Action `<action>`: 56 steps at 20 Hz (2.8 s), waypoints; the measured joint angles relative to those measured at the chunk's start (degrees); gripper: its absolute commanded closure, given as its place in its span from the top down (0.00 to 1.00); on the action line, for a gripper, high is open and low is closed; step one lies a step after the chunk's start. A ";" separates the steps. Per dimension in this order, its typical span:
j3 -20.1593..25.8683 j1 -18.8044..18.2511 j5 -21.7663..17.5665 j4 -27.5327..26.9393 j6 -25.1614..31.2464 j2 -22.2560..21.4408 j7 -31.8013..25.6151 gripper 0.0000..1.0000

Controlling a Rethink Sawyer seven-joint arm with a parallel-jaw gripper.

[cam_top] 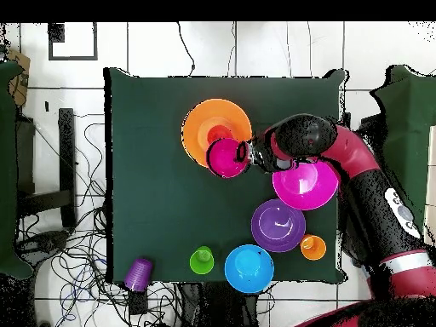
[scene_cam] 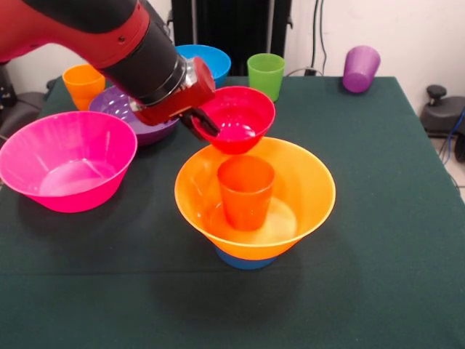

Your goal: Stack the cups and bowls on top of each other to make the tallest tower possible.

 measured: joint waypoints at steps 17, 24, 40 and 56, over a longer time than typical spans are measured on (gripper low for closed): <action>0.74 -0.03 -0.57 6.99 -4.37 -5.48 0.00 0.00; 0.73 -0.03 -0.76 7.00 -6.20 -5.18 0.00 0.00; 0.70 0.35 -0.76 6.16 -6.19 -5.01 0.00 0.00; 0.65 2.26 -0.74 3.08 -6.19 -5.16 0.00 0.00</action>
